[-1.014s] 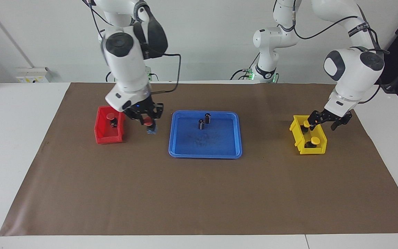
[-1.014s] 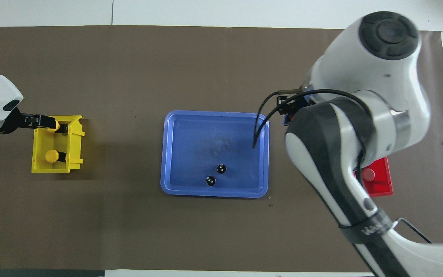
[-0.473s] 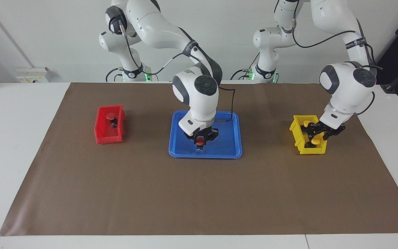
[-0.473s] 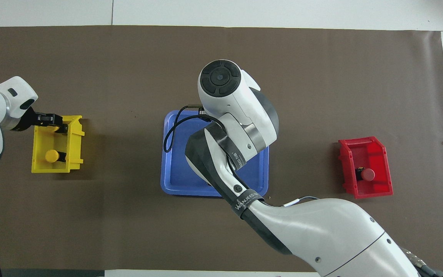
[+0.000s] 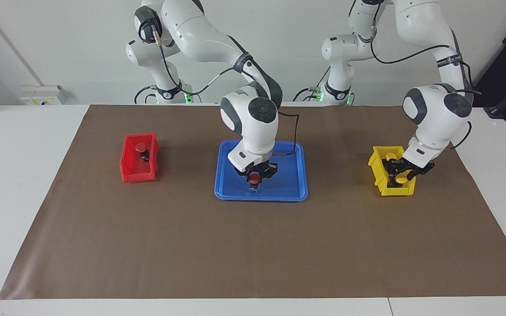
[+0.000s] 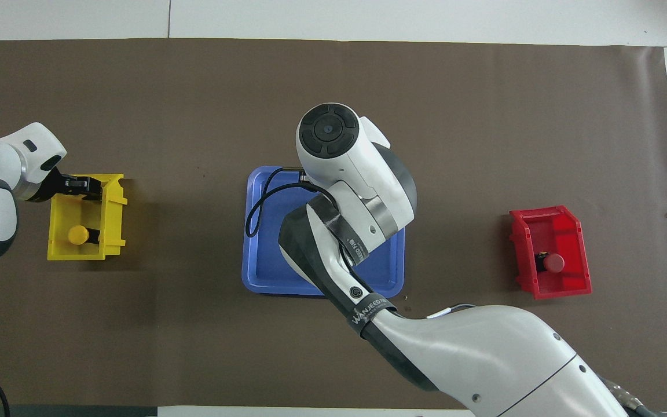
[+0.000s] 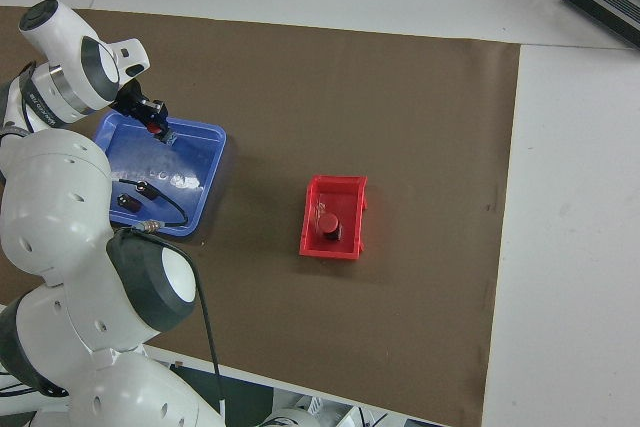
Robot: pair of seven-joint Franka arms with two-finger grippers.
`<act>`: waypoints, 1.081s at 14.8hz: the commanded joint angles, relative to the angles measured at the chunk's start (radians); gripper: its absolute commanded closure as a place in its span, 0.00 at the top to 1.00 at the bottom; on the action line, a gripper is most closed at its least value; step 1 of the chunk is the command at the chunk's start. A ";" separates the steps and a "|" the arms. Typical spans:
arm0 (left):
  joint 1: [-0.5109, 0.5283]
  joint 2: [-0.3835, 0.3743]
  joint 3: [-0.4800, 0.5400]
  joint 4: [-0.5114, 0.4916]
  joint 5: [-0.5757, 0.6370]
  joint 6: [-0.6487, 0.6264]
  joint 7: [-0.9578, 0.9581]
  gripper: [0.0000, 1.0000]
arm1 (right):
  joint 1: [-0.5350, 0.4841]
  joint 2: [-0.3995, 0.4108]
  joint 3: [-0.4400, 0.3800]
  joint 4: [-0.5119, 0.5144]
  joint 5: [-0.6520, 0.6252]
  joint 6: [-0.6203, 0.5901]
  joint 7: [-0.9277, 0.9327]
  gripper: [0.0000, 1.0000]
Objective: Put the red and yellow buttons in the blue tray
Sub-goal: 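Place the red button in the blue tray with the right gripper, then carry a yellow button to the tray with the left gripper while the right gripper returns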
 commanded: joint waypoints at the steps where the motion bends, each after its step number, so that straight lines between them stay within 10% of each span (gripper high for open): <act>1: 0.010 -0.012 -0.003 -0.024 -0.014 0.031 0.007 0.54 | 0.011 -0.043 -0.002 -0.066 0.000 0.027 0.026 0.38; 3: 0.007 -0.010 -0.003 -0.023 -0.014 0.037 -0.024 0.25 | 0.009 -0.046 -0.002 -0.066 -0.002 0.025 0.028 0.74; 6: 0.012 -0.009 -0.003 0.003 -0.014 0.014 -0.025 0.02 | -0.032 -0.078 -0.008 -0.048 -0.010 0.015 0.014 0.74; 10: -0.009 -0.047 -0.012 0.236 -0.013 -0.327 -0.028 0.02 | -0.186 -0.249 -0.006 -0.110 -0.008 -0.091 -0.212 0.73; 16: -0.383 -0.076 -0.018 0.284 -0.001 -0.370 -0.477 0.02 | -0.480 -0.752 -0.009 -0.738 0.041 0.010 -0.682 0.72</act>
